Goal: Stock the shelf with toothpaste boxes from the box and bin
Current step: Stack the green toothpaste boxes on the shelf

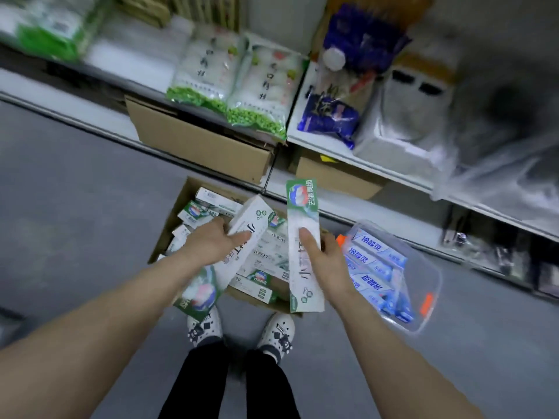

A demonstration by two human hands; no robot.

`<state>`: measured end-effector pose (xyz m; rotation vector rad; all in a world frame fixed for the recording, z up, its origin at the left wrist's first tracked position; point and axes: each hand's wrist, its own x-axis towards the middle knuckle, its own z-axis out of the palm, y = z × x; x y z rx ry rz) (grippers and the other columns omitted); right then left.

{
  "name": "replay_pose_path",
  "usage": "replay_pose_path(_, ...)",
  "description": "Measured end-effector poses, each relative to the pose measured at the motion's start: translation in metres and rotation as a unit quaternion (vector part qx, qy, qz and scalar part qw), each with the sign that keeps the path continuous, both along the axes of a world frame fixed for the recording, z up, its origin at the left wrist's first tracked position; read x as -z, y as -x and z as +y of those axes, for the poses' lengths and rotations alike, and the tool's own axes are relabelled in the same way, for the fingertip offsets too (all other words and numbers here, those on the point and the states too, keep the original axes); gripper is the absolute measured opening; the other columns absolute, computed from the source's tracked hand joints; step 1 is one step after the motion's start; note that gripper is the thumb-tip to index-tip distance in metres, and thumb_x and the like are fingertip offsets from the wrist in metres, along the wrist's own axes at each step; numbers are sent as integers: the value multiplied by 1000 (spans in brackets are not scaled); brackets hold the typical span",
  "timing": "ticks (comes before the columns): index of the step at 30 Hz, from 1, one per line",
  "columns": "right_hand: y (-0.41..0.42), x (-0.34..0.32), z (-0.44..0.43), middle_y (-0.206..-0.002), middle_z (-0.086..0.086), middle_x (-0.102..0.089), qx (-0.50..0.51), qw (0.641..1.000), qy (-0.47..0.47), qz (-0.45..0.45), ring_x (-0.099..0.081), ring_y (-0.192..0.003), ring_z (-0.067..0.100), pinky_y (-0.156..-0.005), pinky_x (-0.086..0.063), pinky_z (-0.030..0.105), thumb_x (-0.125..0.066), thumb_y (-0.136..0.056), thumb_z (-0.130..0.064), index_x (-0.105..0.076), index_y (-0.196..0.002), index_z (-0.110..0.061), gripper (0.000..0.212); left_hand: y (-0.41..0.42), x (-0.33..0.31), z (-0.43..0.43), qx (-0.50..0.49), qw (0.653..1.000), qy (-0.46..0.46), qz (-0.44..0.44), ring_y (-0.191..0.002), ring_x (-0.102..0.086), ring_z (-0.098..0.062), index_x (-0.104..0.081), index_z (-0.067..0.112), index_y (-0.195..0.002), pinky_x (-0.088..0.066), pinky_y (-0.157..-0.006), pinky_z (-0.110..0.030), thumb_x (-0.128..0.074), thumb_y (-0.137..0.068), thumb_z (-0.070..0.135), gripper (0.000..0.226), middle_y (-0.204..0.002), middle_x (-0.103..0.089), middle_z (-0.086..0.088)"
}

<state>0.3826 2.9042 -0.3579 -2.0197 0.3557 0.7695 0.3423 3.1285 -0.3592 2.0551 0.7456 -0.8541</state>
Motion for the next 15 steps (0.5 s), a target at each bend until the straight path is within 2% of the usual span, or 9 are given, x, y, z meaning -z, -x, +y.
replay_pose_path(2, 0, -42, -6, -96, -7, -66, 21, 1000, -18, -11, -65, -87, 9, -75, -51, 28, -63, -89, -52, -55, -111, -18, 41, -4, -41, -1, 0, 1000, -2, -14, -108, -57, -26, -49, 13, -129, -44, -87, -30, -56, -88, 59, 63, -120, -57, 1)
replay_pose_path(5, 1, -103, -16, -98, 3, -68, 25, 998, -22, -48, -67, -91, 21, -81, -52, 40, -67, -88, -45, -53, -103, -19, 33, -11, -104, 3, 17, 999, -4, -40, -95, -61, -24, -57, 15, -121, -49, -88, -35, -56, -84, 64, 61, -119, -63, -4)
replay_pose_path(7, 2, -146, -25, -97, 3, -68, 32, 996, -32, -79, -67, -87, 19, -77, -53, 38, -68, -89, -42, -53, -101, -19, 30, -16, -148, 2, 23, 997, -11, -66, -96, -61, -26, -57, 11, -114, -50, -87, -37, -57, -83, 65, 62, -114, -63, -9)
replay_pose_path(10, 4, -201, -36, -97, 2, -69, 52, 990, -55, -115, -67, -82, 12, -69, -50, 27, -69, -90, -34, -55, -108, -15, 30, -24, -209, -2, 51, 993, -26, -107, -100, -61, -28, -56, 10, -116, -50, -85, -36, -57, -85, 63, 62, -113, -62, -9)
replay_pose_path(13, 4, -249, -45, -99, 6, -72, 73, 984, -75, -145, -70, -90, 20, -81, -55, 37, -72, -88, -34, -59, -106, -14, 30, -28, -263, -6, 64, 986, -12, -152, -92, -64, -23, -59, 14, -114, -53, -85, -37, -60, -83, 62, 57, -107, -67, -5)
replay_pose_path(15, 1, -280, -49, -97, 5, -73, 83, 978, -80, -172, -71, -88, 20, -83, -56, 42, -74, -85, -37, -60, -106, -14, 34, -32, -296, -8, 81, 979, -18, -185, -89, -64, -23, -60, 15, -110, -53, -85, -38, -60, -83, 62, 53, -102, -68, -4)
